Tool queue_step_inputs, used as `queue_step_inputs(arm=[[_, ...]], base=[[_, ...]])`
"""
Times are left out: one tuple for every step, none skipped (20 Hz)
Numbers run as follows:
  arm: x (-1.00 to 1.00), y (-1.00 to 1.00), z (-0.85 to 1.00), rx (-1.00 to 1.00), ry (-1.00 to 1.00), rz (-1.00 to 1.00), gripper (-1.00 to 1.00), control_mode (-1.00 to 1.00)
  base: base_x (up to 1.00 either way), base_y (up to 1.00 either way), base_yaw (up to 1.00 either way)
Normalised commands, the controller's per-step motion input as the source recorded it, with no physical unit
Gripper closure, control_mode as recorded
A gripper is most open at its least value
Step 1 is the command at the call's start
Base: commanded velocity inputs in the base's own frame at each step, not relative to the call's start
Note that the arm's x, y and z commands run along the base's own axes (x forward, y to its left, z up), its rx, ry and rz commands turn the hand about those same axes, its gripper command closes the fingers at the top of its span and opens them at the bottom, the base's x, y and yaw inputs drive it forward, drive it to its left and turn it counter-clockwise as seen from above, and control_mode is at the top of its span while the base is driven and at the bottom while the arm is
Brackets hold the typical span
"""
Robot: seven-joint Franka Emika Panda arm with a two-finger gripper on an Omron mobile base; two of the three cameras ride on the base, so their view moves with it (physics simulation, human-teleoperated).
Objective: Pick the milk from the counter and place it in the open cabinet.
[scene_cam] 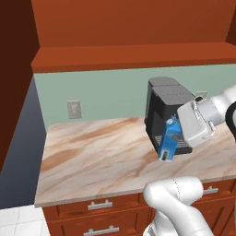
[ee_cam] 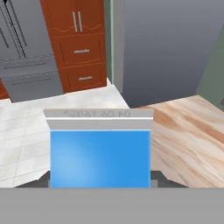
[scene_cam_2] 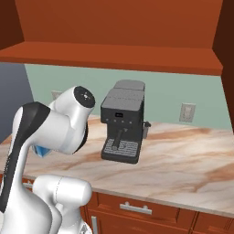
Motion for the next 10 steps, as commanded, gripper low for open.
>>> queue_step_inputs(arm=[[0.00, 0.00, 0.00, 0.00, 0.00, 0.00, 1.00, 1.00], [0.00, 0.00, 0.00, 0.00, 0.00, 0.00, 1.00, 1.00], [0.00, 0.00, 0.00, 0.00, 0.00, 0.00, 1.00, 1.00], [0.00, 0.00, 0.00, 0.00, 0.00, 0.00, 1.00, 1.00], [0.00, 0.00, 0.00, 0.00, 0.00, 0.00, 1.00, 1.00], [0.00, 0.00, 0.00, 0.00, 0.00, 0.00, 1.00, 1.00], [0.00, 0.00, 0.00, 0.00, 0.00, 0.00, 1.00, 1.00], [0.00, 0.00, 0.00, 0.00, 0.00, 0.00, 1.00, 1.00], [0.00, 0.00, 0.00, 0.00, 0.00, 0.00, 1.00, 1.00], [0.00, 0.00, 0.00, 0.00, 0.00, 0.00, 1.00, 1.00]], base=[[0.16, -0.27, -0.01], [0.15, -0.26, -0.03], [0.10, -0.25, -0.06], [0.10, -0.21, -0.08], [0.06, -0.17, -0.08], [0.05, -0.15, -0.08], [0.05, -0.12, -0.08], [0.03, -0.11, -0.07], [0.01, -0.06, -0.05], [0.00, -0.02, -0.02]])
